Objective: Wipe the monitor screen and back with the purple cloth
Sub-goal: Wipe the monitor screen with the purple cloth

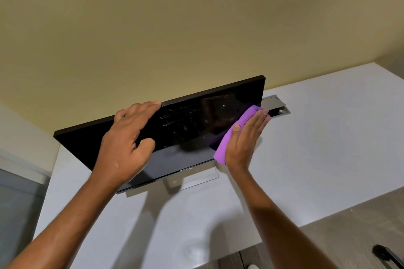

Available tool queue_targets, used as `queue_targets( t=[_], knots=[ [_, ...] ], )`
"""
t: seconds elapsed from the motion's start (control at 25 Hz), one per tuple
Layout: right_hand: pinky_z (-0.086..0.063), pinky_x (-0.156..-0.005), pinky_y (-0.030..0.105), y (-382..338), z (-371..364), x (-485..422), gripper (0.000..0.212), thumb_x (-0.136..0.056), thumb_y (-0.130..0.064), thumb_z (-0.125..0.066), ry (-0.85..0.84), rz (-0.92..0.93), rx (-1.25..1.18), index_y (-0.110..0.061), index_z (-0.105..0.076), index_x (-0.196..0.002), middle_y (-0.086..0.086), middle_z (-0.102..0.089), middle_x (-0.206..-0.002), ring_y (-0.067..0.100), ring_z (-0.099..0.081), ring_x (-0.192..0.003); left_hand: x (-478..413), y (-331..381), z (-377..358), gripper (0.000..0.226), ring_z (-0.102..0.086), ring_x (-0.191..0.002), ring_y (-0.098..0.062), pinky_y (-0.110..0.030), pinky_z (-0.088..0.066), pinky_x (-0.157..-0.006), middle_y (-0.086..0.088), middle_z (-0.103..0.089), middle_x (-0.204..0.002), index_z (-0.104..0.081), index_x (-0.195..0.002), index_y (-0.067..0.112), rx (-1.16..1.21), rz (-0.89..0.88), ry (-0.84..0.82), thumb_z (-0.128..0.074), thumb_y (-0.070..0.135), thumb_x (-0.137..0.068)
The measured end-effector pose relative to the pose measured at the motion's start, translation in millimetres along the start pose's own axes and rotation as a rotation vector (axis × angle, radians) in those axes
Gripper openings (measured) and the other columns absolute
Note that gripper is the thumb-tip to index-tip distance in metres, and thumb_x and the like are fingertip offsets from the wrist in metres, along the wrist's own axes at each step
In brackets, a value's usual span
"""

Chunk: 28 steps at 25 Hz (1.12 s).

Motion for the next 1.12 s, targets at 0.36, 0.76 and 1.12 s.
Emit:
queue_targets(
  t=[0.36, 0.76, 1.12],
  knots=[
    [0.001, -0.135, 0.039, 44, -31, 44, 0.077, -0.111, -0.044, -0.029, 0.148, -0.570, -0.339, -0.004, 0.001, -0.169, 0.010, 0.008, -0.179, 0.021, 0.008, -0.166, 1, 0, 2, 0.083, -0.043, -0.138, -0.007, -0.031, -0.042, -0.103, 0.028, -0.053, -0.151, -0.055, -0.152, 0.039, 0.021, -0.006, 0.044, -0.049, 0.014, -0.073],
    [-0.002, -0.135, 0.037, 45, -34, 54, 0.070, -0.116, -0.038, -0.033, 0.176, -0.675, -0.388, -0.008, 0.002, -0.170, 0.006, 0.007, -0.180, 0.021, 0.004, -0.166, 3, -2, 1, 0.083, -0.043, -0.141, -0.004, -0.029, -0.038, -0.112, 0.025, -0.055, -0.152, -0.057, -0.151, 0.038, 0.042, 0.010, 0.054, -0.049, 0.013, -0.072],
    [-0.002, -0.135, 0.042, -37, -4, -10, 0.070, -0.115, -0.025, -0.040, 0.133, -0.140, -0.321, 0.003, -0.005, -0.168, 0.018, 0.005, -0.178, 0.031, 0.007, -0.166, 4, 0, 0, 0.084, -0.035, -0.137, 0.017, -0.041, -0.043, -0.115, 0.024, -0.056, -0.149, -0.059, -0.150, 0.033, 0.056, 0.005, 0.083, -0.051, 0.009, -0.070]
  ],
)
Point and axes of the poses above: each hand's wrist, its own x-axis away from the middle knuckle, its own z-axis out of the back of the hand, y = z × x, the point moved 9 cm from there along -x, towards the middle knuckle
